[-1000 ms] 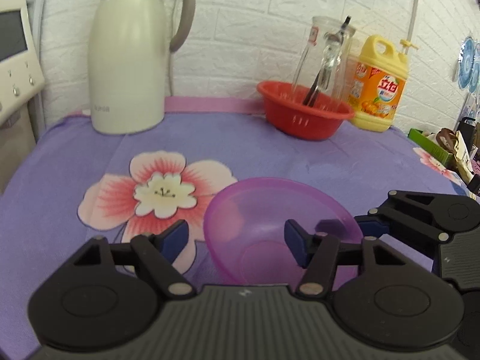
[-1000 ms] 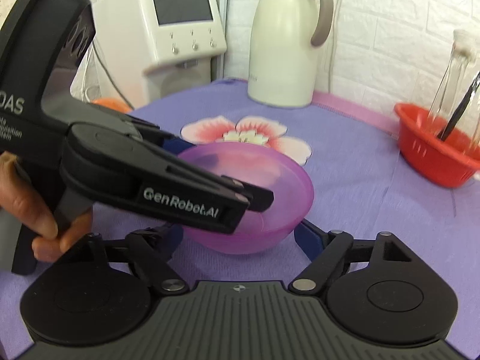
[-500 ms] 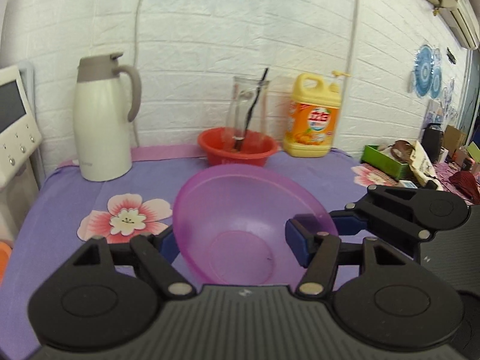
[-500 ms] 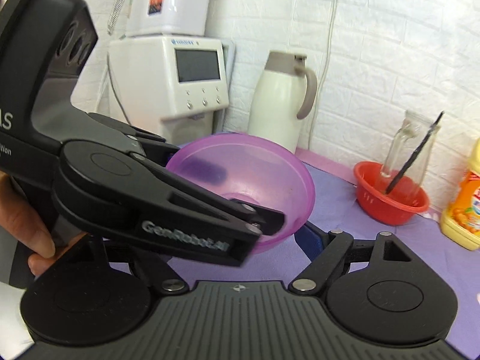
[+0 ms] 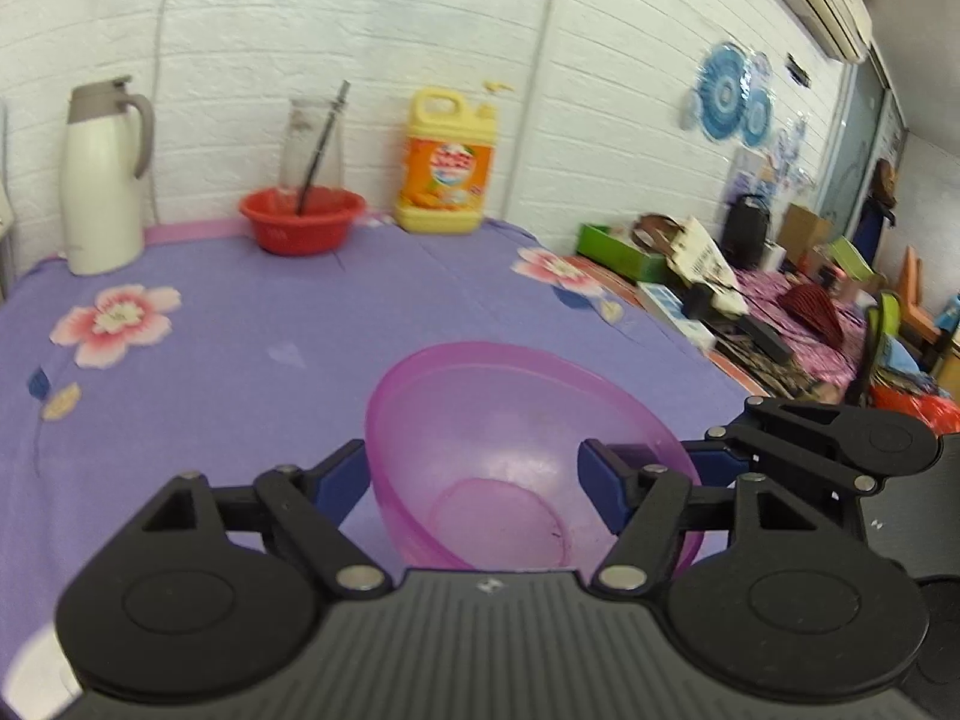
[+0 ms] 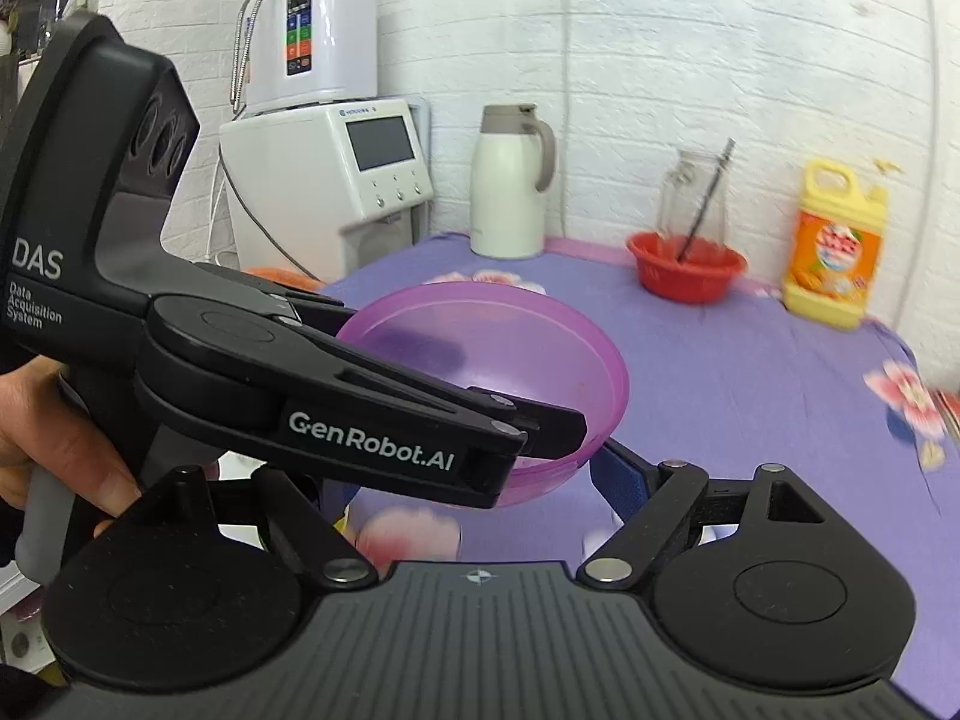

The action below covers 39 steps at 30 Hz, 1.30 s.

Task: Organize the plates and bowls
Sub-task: 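Lower the pink bowl with the right tool into the white bowl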

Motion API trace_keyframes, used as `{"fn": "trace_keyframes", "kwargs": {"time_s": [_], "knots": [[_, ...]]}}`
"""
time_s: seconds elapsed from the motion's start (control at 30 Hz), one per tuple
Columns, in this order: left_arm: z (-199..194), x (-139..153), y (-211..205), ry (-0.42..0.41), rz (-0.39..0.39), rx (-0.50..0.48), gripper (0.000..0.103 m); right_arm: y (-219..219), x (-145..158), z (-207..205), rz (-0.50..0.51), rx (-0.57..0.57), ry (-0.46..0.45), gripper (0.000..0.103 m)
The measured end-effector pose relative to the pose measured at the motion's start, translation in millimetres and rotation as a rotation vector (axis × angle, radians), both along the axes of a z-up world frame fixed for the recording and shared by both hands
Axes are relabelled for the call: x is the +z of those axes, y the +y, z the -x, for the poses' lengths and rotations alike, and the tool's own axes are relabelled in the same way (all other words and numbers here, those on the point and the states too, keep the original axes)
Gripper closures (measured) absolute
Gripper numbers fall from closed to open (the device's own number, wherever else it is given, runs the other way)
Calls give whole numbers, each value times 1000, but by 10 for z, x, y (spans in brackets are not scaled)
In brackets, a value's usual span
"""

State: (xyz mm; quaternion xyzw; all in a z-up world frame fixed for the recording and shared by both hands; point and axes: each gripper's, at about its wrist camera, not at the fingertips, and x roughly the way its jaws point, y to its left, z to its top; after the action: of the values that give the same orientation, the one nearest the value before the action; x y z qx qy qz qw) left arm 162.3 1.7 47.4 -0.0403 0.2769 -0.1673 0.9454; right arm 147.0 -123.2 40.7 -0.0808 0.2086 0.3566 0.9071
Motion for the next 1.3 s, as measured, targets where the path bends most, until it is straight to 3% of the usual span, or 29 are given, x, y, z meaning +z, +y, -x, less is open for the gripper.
{"fn": "trace_keyframes", "kwargs": {"time_s": [0.2, 0.4, 0.63, 0.77, 0.87, 1.07, 1.2, 1.3], "knots": [[298, -283, -305, 36, -23, -39, 33, -295, -273, 315, -12, -35, 68, 0], [386, -464, -311, 57, -54, -19, 28, -347, -473, 395, -7, -42, 96, 0], [516, -436, -244, 18, -51, -1, 24, -474, -576, 467, -37, -55, 123, 0], [695, -359, -123, -33, 6, 69, 21, -584, -602, 582, -64, -85, 153, 0], [775, -353, -40, -54, 55, 132, 20, -711, -643, 693, -150, -139, 179, 0], [711, -456, 54, 10, 94, 219, 20, -793, -683, 634, -310, -278, 225, 0], [664, -536, 119, 46, 102, 236, 20, -728, -712, 467, -323, -372, 284, 0], [589, -563, 151, 62, 95, 246, 20, -660, -741, 356, -279, -449, 309, 0]]}}
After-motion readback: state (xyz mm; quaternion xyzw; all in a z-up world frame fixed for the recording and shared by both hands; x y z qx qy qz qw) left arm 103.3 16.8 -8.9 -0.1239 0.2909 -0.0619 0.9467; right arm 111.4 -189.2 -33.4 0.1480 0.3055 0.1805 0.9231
